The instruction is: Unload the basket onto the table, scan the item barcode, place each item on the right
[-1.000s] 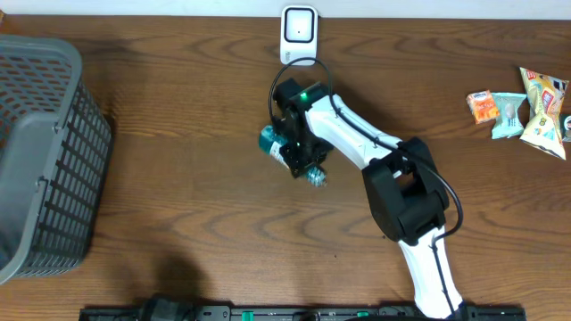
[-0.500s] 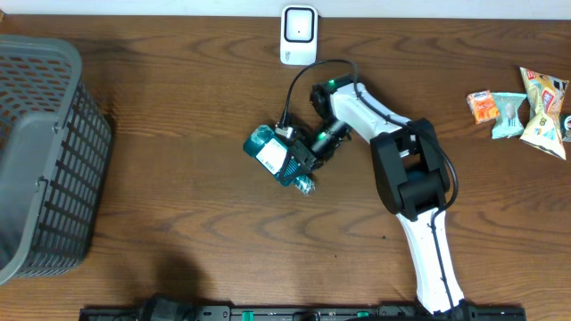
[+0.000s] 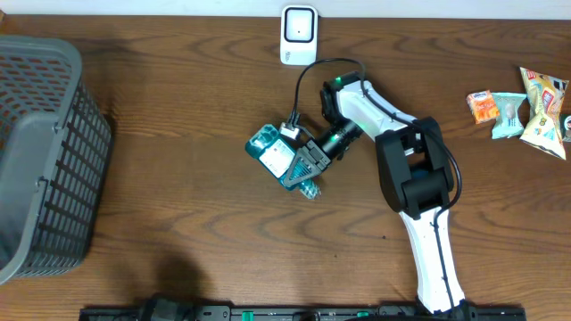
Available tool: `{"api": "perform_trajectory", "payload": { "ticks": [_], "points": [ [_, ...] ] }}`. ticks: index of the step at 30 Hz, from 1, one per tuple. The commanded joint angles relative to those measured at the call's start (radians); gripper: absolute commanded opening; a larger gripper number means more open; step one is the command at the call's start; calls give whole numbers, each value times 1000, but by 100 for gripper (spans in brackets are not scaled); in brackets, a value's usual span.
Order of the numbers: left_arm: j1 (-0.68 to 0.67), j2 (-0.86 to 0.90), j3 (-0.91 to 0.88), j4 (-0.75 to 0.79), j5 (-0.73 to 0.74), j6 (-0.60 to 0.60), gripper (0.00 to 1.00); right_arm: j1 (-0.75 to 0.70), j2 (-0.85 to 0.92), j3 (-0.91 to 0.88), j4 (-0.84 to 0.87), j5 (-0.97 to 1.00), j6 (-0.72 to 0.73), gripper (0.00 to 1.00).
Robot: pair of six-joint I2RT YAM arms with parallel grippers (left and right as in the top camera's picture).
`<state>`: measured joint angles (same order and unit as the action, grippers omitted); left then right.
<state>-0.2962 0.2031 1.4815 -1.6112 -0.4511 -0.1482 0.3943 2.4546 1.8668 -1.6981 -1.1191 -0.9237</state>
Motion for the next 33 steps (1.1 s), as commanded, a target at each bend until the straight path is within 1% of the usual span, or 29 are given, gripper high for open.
{"api": "perform_trajectory", "payload": {
  "ticks": [1,5,7,11,13,15,21,24,26,27,33],
  "points": [
    [0,5,2,-78,-6,17,98,-13,-49,26,-5,24,-30,2],
    [0,5,2,-78,-6,17,98,-39,-107,126,5,186,19,2],
    [0,5,2,-78,-6,17,98,-40,-127,183,53,320,81,2],
    [0,5,2,-78,-6,17,98,-20,-143,234,288,611,223,1],
    [0,5,2,-78,-6,17,98,-7,-143,234,423,749,248,1],
    [0,5,2,-78,-6,17,97,3,-143,231,549,863,246,1],
    [0,5,2,-78,-6,17,98,-2,-128,231,919,1084,247,1],
    [0,5,2,-78,-6,17,98,-13,-103,231,1069,1157,245,1],
    [0,5,2,-78,-6,17,98,-20,-82,231,1154,1197,214,1],
    [0,5,2,-78,-6,17,97,-25,-61,231,1234,1240,210,1],
    [0,5,2,-78,-6,17,98,-27,-11,231,1497,1328,180,1]
  ]
}}
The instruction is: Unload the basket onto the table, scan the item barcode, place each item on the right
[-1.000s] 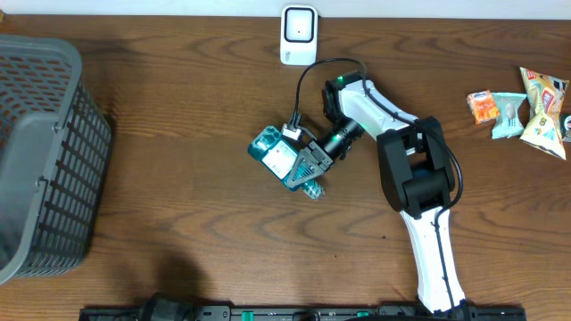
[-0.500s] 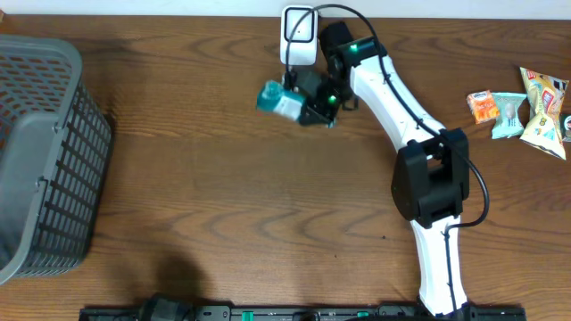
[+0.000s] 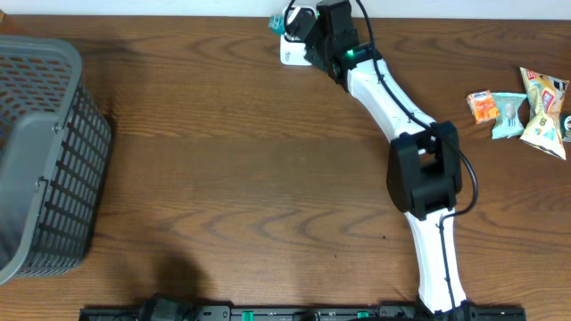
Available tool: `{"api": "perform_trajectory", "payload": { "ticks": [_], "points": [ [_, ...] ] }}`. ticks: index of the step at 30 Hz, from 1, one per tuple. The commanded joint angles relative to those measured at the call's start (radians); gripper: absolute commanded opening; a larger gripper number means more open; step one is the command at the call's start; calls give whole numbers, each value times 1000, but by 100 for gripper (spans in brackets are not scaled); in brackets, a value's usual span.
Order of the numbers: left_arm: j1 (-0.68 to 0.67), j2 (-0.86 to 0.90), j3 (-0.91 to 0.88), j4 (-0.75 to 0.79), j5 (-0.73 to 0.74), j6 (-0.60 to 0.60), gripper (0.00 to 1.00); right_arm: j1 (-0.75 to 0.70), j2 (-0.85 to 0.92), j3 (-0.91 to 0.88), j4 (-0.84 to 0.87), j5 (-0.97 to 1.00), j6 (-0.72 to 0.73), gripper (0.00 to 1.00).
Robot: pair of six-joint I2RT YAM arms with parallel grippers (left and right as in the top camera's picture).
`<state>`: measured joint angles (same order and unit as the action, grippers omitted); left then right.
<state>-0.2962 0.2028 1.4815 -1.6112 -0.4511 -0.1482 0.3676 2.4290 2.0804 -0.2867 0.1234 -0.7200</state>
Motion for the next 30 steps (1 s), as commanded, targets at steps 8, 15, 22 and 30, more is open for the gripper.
{"api": "perform_trajectory", "payload": {
  "ticks": [8,15,22,30],
  "points": [
    [0,6,2,-78,-6,17,98,-4,37,18,220,85,-45,1],
    [0,6,2,-78,-6,17,98,-4,29,18,166,118,12,1],
    [0,6,2,-78,-6,17,98,-67,-67,18,-108,377,80,1],
    [0,6,2,-78,-6,17,98,-288,-71,0,-378,270,281,1]
  ]
}}
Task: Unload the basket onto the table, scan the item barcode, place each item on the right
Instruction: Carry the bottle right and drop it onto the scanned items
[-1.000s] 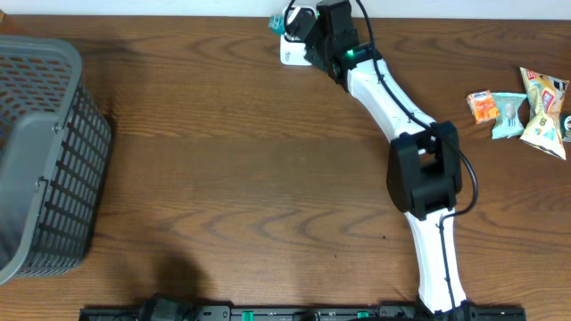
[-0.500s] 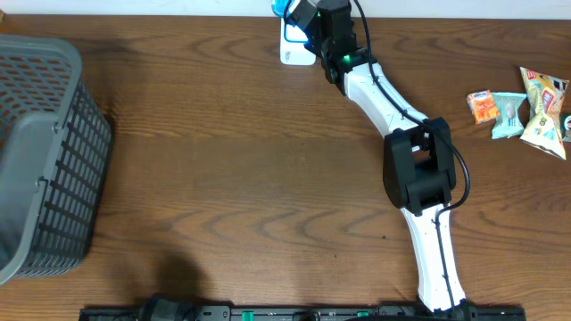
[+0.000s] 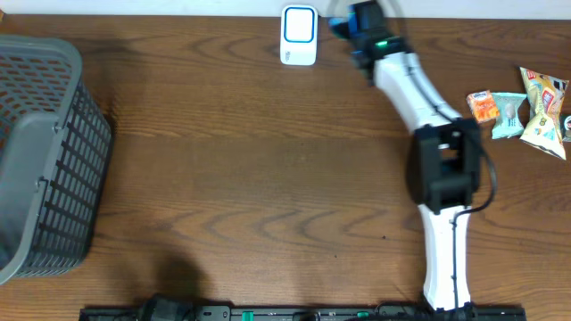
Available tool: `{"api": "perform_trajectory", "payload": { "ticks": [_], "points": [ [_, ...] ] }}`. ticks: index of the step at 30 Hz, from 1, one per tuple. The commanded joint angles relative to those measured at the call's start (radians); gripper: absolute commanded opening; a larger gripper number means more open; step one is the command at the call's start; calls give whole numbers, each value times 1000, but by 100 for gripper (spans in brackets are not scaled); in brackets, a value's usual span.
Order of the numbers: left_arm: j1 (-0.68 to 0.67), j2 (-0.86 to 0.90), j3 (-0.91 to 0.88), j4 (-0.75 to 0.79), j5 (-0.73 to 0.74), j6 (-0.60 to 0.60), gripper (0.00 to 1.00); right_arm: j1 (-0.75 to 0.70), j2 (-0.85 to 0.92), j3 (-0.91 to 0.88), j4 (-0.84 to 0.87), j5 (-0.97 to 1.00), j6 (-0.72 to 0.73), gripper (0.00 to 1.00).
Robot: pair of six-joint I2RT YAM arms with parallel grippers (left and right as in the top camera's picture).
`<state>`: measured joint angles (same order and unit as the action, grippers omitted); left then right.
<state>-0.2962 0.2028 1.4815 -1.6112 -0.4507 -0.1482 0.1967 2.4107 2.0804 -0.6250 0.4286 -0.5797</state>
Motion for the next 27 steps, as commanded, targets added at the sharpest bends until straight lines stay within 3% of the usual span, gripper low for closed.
{"api": "perform_trajectory", "payload": {
  "ticks": [1,12,14,15,17,20,27],
  "points": [
    [0,6,2,-78,-6,17,98,-154,-52,-11,-52,-67,163,1],
    [0,6,2,-78,-6,17,97,-405,-52,-170,16,-109,322,1],
    [0,6,2,-78,-6,17,98,-444,-52,-182,11,-125,396,10],
    [0,6,2,-78,-6,17,98,-466,-52,-182,4,-120,437,27],
    [0,6,2,-78,-6,17,98,-490,-53,-179,-6,-98,486,47],
    [0,6,2,-78,-6,17,98,-524,-56,-140,-70,-44,546,99],
    [0,6,2,-78,-6,17,98,-513,-217,-20,-180,-121,661,99]
  ]
}}
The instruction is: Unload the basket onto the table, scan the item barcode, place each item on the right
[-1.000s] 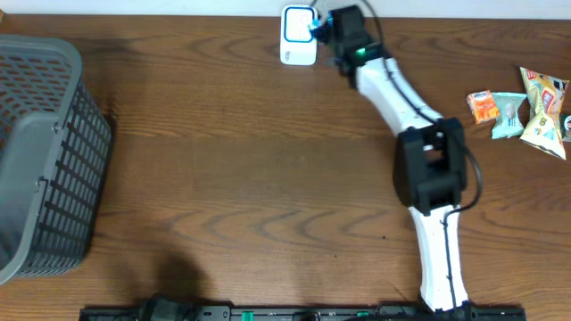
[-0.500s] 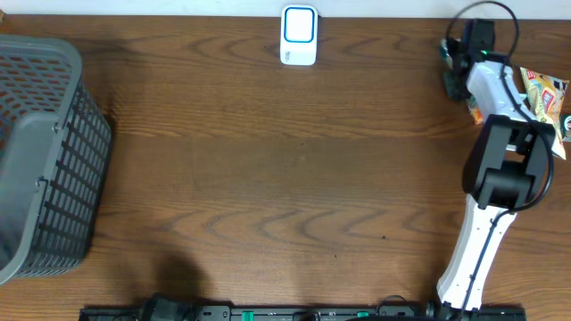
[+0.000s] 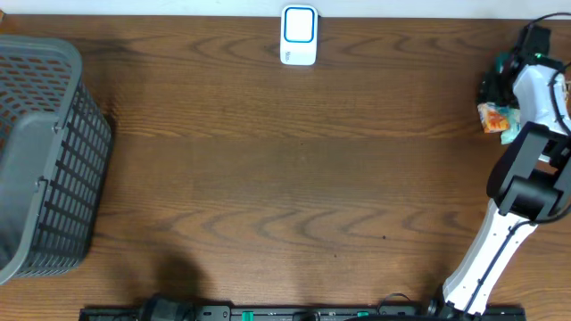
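The white barcode scanner (image 3: 298, 34) stands at the table's far edge, centre. My right arm reaches to the far right edge, well away from the scanner. Its gripper (image 3: 493, 85) is dark and small in the overhead view, over the pile of snacks. A bit of the teal packet (image 3: 503, 63) shows right at the gripper, which seems shut on it. Most of the packet is hidden by the wrist. My left gripper is out of view.
A grey mesh basket (image 3: 45, 152) fills the left side. An orange snack packet (image 3: 493, 117) and a pale one (image 3: 510, 135) lie under the right arm at the far right; the arm hides other packets there.
My right gripper with the teal packet was just right of the scanner at the far edge. It is now at the far right, over the snack pile.
My right gripper was first shut on the teal packet lying mid-table. Then it held the packet over the scanner at the far edge. After that it was a little right of the scanner, and now it is by the snack pile at the right.
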Available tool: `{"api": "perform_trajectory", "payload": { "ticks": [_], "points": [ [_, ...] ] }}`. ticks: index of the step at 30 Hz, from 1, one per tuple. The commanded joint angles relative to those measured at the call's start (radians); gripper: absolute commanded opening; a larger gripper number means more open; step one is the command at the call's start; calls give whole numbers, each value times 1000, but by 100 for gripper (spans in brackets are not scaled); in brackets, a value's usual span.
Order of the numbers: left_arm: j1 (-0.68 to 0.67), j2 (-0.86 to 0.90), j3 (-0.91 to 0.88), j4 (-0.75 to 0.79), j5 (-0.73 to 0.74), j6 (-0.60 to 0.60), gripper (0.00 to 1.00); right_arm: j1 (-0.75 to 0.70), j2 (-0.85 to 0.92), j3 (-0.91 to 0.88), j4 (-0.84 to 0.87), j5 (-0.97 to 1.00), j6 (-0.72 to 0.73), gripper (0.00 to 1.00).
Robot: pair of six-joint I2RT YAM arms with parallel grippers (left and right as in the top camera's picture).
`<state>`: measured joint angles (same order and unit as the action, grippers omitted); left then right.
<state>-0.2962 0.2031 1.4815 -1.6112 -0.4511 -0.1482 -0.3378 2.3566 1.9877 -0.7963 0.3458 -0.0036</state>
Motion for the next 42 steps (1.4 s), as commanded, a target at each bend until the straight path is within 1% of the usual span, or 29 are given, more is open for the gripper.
{"api": "perform_trajectory", "payload": {
  "ticks": [1,5,8,14,18,23,28,31,34,42],
  "points": [
    [0,5,2,-78,-6,17,98,32,-215,75,-9,-78,99,99],
    [0,5,2,-78,-6,17,98,85,-436,75,-9,-291,132,99],
    [0,5,2,-78,-6,17,98,135,-583,75,-8,-383,149,99],
    [0,5,2,-78,-6,17,98,274,-860,75,18,-382,148,99],
    [0,5,2,-78,-6,17,98,332,-994,75,19,-373,144,99],
    [0,5,2,-78,-6,17,98,343,-1169,72,8,-365,145,99],
    [0,5,2,-78,-6,17,98,343,-1344,45,-20,-283,144,99],
    [0,5,2,-78,-6,17,97,343,-1469,-30,-19,-225,145,99],
    [0,5,2,-78,-6,17,98,343,-1709,-242,56,-217,145,99],
    [0,5,2,-78,-6,17,98,341,-2041,-569,233,-218,125,99]
  ]
}}
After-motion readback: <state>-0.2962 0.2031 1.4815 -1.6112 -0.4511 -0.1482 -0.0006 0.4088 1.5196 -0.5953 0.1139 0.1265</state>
